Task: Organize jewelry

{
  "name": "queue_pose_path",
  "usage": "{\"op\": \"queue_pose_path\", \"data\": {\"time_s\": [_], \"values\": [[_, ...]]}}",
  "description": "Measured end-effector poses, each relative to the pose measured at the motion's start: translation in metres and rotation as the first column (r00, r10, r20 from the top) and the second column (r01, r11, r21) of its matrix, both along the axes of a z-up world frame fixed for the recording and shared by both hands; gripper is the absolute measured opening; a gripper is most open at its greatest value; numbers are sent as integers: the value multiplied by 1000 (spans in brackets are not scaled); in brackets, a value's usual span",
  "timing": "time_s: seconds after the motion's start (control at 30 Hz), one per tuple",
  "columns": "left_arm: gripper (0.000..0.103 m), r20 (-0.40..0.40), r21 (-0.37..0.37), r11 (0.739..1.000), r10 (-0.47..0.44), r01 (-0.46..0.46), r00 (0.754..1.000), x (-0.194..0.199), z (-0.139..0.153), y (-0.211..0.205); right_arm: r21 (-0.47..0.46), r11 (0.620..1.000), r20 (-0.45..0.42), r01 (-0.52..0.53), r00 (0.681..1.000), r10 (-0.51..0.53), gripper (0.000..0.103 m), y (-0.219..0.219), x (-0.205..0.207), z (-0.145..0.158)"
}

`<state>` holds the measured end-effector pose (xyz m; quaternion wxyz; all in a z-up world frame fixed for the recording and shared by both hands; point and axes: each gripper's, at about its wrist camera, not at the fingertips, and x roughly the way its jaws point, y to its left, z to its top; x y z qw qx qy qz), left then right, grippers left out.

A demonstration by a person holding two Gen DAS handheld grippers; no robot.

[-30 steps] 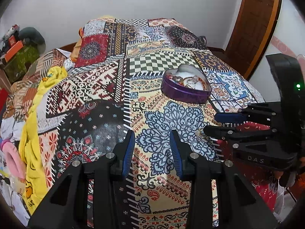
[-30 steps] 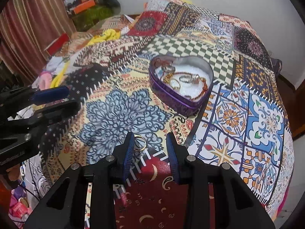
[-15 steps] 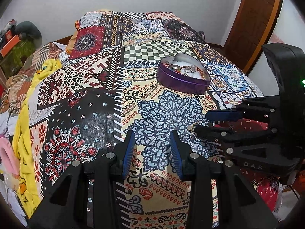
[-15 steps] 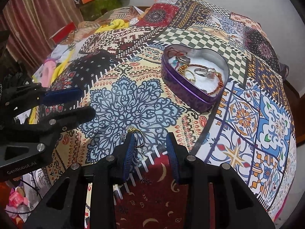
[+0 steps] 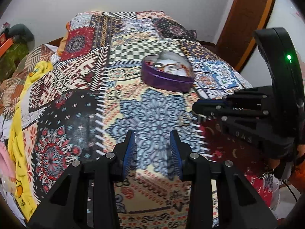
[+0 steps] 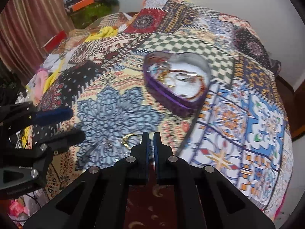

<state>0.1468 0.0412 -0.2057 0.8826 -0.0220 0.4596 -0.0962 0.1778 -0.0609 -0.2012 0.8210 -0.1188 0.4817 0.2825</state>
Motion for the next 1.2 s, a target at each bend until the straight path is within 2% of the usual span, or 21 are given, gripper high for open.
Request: {"op": "queue_pose_path", "data": {"time_s": [0.13,0.23,0.33,0.37,0.4,0.47,0.6,0.67,0.9,1.0,1.2], "values": [[37,20,18,1000,-6,6,1000,3,-1,-12,-1,1000,-4,15,1000,-15,4,-15,0,6],[37,10,3,1000,-14,14,1000,8,-4,-18,3,1000,-54,14,998,-14,7,-25,1,7],[37,-3,-12,1000,-16,16,1000,12,-9,-21,13,999,-68,29,997,-28,16,-33,0,6],[36,-8,-22,1000,-18,17,1000,13,-11,-21,12,999,-63,34,997,-33,24,-34,0,6],[29,-10,-31,999,-19,19,1000,14,-13,-21,14,999,-58,38,998,-37,32,-35,-1,7],[21,-22,-45,999,-22,21,1000,17,-17,-22,28,999,-53,42,998,-40,39,-38,-2,8],[9,-48,-66,998,1,-4,999,21,-24,-18,45,998,-40,36,999,-34,39,-37,-5,10],[9,-41,-83,996,7,-10,999,20,-22,-16,43,999,-31,28,999,-27,39,-33,-6,11],[9,43,-50,998,52,-50,998,10,-2,1,56,998,-36,-13,999,15,39,-15,-6,11],[9,75,-28,997,80,-79,994,4,6,11,38,998,-34,-43,998,44,39,-2,-8,7],[9,98,-31,992,125,-122,987,-4,13,31,2,997,-38,-80,996,80,39,19,-6,-2]]}}
